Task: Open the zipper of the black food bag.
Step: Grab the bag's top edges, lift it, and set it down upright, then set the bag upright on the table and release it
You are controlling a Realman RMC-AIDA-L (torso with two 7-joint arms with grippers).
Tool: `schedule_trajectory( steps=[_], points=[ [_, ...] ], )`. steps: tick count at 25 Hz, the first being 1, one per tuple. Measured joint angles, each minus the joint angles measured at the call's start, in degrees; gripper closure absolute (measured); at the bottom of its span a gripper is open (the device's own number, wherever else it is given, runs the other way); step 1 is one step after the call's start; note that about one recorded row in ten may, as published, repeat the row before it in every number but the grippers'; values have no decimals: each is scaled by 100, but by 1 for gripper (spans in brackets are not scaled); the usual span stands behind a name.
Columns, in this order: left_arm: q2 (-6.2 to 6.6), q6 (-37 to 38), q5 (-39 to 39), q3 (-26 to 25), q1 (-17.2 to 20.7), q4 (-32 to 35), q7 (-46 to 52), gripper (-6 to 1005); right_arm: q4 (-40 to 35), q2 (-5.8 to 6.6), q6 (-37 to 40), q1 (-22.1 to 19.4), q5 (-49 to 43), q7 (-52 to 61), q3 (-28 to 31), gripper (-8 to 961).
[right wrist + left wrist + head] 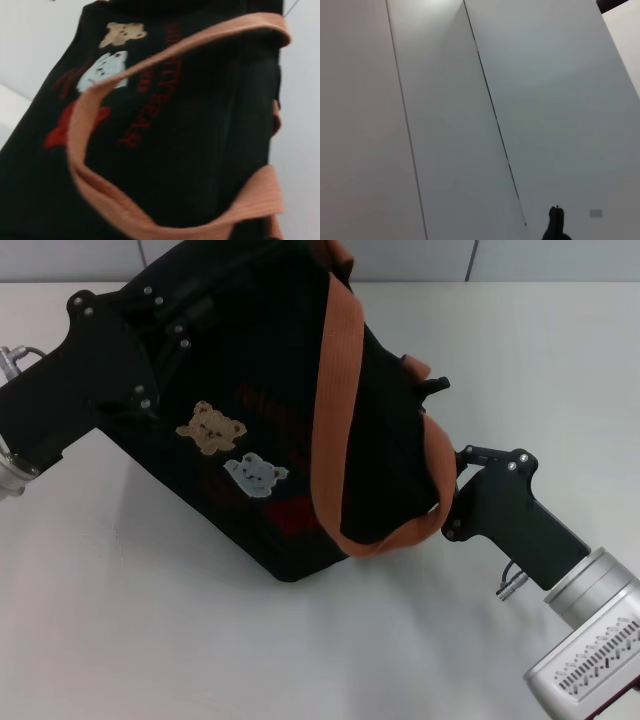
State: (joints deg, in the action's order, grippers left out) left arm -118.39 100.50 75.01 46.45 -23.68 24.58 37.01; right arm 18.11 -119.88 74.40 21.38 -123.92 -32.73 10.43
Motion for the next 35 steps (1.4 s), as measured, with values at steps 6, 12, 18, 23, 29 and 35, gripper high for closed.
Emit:
schedule_trajectory(
  steps=[6, 12, 18, 23, 29, 35],
  points=[
    [-3, -139, -3, -16, 135, -21, -2, 776, -37, 0, 185, -24, 3, 317, 11, 825],
    [4, -183, -5, -118, 219, -343, -122, 772, -348, 0, 718, -31, 12, 1410, 196, 658],
    [1, -299, -7, -219, 632, -574, -628, 767, -707, 10, 1087, 2, 19, 2691, 552, 441],
    [3, -337, -2, -536, 815, -952, -818, 763, -736, 6, 1059, 35, 26, 2906, 692, 364],
    [-15, -424, 15, -677, 823, -1319, -590, 758, -735, -3, 945, 99, 26, 2929, 693, 351],
    [-41, -392, 50, -611, 701, -1579, -516, 753, -700, -3, 876, 121, 26, 2939, 698, 347]
  ],
)
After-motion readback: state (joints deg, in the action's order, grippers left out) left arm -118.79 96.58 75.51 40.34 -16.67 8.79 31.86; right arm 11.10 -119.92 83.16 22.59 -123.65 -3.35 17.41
